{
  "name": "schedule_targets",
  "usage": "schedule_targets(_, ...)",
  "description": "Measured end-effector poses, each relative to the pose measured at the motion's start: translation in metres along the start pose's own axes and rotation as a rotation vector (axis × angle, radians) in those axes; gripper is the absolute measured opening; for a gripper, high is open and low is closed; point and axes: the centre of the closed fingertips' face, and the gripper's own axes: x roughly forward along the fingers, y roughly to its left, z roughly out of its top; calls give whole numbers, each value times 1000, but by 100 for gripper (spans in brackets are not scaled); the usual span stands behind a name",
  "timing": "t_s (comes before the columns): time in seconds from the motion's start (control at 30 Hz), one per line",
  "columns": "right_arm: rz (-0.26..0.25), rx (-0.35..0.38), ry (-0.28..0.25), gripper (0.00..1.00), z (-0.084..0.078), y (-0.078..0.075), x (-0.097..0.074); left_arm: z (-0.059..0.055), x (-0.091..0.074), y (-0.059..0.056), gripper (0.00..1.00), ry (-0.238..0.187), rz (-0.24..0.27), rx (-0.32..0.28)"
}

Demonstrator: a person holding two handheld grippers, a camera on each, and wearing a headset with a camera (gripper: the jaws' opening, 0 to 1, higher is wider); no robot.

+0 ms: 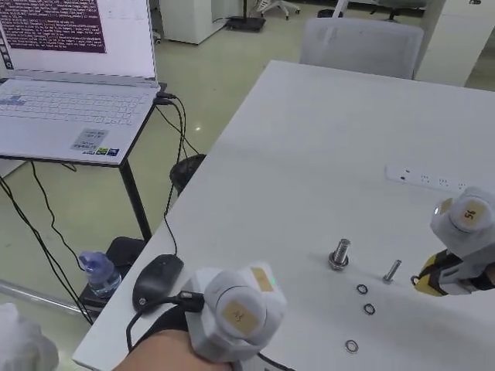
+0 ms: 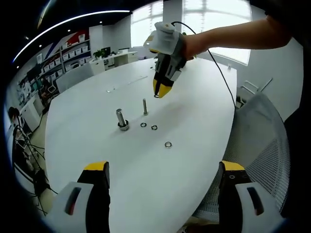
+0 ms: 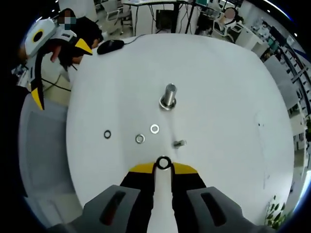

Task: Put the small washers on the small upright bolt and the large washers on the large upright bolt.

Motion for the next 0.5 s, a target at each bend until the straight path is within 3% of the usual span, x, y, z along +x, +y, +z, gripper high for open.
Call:
schedule_targets(0.23,-17,-6,-4,13,14,-18,1,0,0,2,93,1,1,-5)
schedule_targets(0.5,-9,-12,11,13,16,-23,13,-1,0,2,92,9,-3,-7)
